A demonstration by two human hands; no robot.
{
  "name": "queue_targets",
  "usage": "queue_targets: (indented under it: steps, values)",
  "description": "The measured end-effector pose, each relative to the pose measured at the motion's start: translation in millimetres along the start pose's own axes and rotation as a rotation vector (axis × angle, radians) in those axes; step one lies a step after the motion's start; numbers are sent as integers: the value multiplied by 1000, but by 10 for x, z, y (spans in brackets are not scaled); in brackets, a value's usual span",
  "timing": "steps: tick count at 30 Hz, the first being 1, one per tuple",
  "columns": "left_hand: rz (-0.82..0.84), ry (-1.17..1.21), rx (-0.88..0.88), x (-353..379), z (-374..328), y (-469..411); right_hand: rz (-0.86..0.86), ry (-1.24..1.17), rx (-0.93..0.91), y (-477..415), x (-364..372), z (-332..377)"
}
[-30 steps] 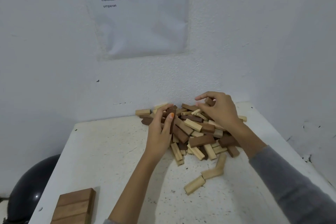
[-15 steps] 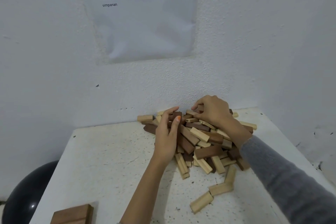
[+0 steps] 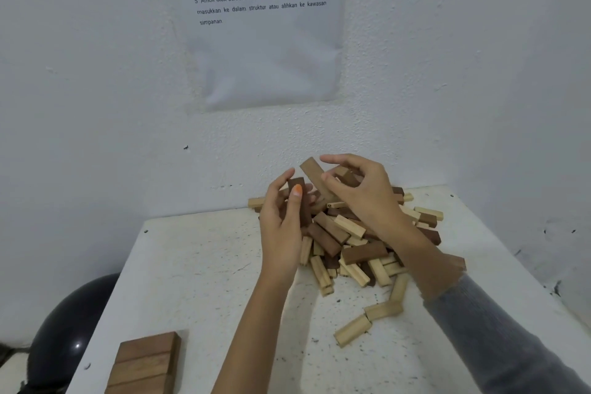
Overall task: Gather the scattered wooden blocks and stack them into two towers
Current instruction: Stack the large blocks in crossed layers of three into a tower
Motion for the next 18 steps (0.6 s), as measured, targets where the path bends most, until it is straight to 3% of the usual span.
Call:
queue_targets:
  steps: [5,11,18]
  values:
    - [-19,-23,21,-144,-259,258,122,-45,-33,448,112,167]
    - [18,-105,-21,-394,-267,669,143,42,-13,897,213,8]
    - [51,-213,-97,-667,-194,1132,127,-45,169,1348,451,-311]
Point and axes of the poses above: each hand's wrist, its own y-axis away from the middle knuckle, its own x-axis out of the palm, z = x × y, the point moved 1 cm from there along -y, towards the middle knuckle, and after that the axes turned 9 degrees about x, right-handed, at the moved point
